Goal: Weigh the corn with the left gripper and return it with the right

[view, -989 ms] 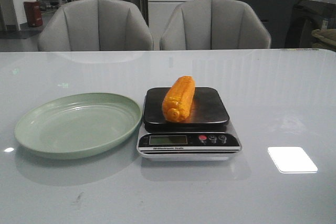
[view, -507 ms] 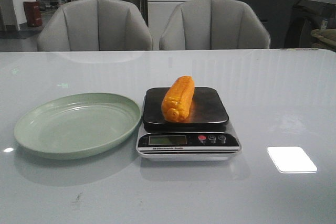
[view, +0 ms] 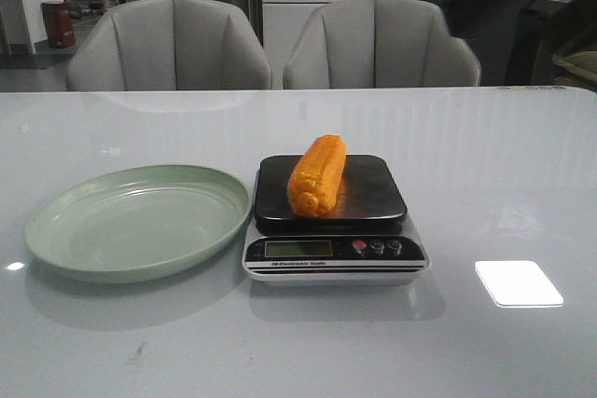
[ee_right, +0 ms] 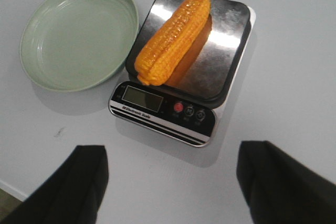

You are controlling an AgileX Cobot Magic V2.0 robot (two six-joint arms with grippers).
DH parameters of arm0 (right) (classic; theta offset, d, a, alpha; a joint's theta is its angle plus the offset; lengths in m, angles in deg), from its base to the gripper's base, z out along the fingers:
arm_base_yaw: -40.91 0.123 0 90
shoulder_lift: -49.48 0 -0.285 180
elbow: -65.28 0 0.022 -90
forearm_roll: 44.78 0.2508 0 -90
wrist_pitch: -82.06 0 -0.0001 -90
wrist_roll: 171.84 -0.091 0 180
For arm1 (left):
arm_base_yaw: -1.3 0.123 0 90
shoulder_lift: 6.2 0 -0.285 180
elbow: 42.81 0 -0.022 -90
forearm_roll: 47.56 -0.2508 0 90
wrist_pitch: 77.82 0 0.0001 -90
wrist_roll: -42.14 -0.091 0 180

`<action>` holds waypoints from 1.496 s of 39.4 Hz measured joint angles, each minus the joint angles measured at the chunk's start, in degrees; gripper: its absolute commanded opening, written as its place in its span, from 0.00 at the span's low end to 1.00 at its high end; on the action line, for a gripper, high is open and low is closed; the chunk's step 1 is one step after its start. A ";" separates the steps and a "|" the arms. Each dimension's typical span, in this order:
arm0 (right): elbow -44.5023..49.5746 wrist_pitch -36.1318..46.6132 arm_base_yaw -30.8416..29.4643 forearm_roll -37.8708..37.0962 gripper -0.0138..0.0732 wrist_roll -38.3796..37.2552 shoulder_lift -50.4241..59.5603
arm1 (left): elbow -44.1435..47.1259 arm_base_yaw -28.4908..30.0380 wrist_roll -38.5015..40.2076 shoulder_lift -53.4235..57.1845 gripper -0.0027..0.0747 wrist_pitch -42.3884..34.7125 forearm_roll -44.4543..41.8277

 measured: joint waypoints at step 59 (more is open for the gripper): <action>-52.09 -26.25 11.16 -16.15 0.38 -38.54 -55.72 | 0.00 0.00 0.00 0.00 0.19 0.00 0.00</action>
